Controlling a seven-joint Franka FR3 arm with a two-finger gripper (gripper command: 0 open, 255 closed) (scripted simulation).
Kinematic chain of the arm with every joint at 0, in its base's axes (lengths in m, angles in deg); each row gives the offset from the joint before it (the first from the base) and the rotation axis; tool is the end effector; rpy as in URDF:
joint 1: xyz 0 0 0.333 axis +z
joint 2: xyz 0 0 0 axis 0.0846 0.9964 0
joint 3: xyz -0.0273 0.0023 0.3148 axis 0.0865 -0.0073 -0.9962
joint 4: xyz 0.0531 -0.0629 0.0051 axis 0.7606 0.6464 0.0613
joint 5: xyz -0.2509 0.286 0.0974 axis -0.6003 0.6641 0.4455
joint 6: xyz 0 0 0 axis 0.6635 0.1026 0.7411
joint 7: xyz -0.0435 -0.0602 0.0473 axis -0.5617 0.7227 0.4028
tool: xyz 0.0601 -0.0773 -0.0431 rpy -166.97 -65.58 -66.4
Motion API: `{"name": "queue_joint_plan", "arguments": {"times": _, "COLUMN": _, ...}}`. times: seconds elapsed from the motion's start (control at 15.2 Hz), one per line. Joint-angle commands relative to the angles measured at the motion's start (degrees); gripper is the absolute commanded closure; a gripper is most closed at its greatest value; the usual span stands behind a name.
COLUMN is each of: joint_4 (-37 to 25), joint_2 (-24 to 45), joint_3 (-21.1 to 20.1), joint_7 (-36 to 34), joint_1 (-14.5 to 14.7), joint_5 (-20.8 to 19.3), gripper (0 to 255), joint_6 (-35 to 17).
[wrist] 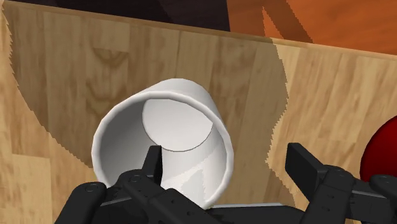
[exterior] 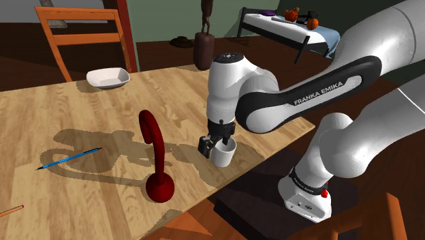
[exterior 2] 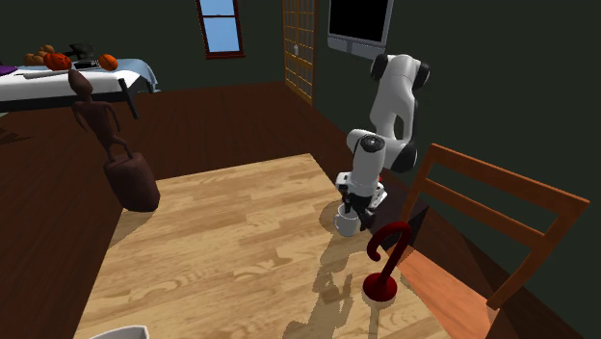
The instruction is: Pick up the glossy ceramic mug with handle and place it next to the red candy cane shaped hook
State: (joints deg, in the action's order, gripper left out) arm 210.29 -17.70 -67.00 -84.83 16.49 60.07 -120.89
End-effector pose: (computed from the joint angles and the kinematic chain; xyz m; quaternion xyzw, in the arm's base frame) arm 0.3282 0.2183 0.3659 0.9960 -0.0837 -0.0137 0.0292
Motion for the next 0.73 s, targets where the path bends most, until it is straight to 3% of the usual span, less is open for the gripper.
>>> {"name": "queue_joint_plan", "arguments": {"times": 0.0, "joint_4": -1.7, "joint_2": -1.7, "joint_3": 0.5, "joint_7": 0.3, "joint_1": 0.1, "joint_5": 0.1, "gripper": 0, "joint_6": 3.5}}
{"name": "queue_joint_plan", "arguments": {"times": 0.13, "joint_4": -4.1, "joint_2": -3.3, "joint_3": 1.1, "joint_7": 0.5, "joint_1": 0.2, "joint_5": 0.1, "gripper": 0, "joint_6": 7.4}}
{"name": "queue_joint_plan", "arguments": {"times": 0.66, "joint_4": -4.1, "joint_2": -3.3, "joint_3": 1.1, "joint_7": 0.5, "joint_1": 0.2, "joint_5": 0.1, "gripper": 0, "joint_6": 7.4}}
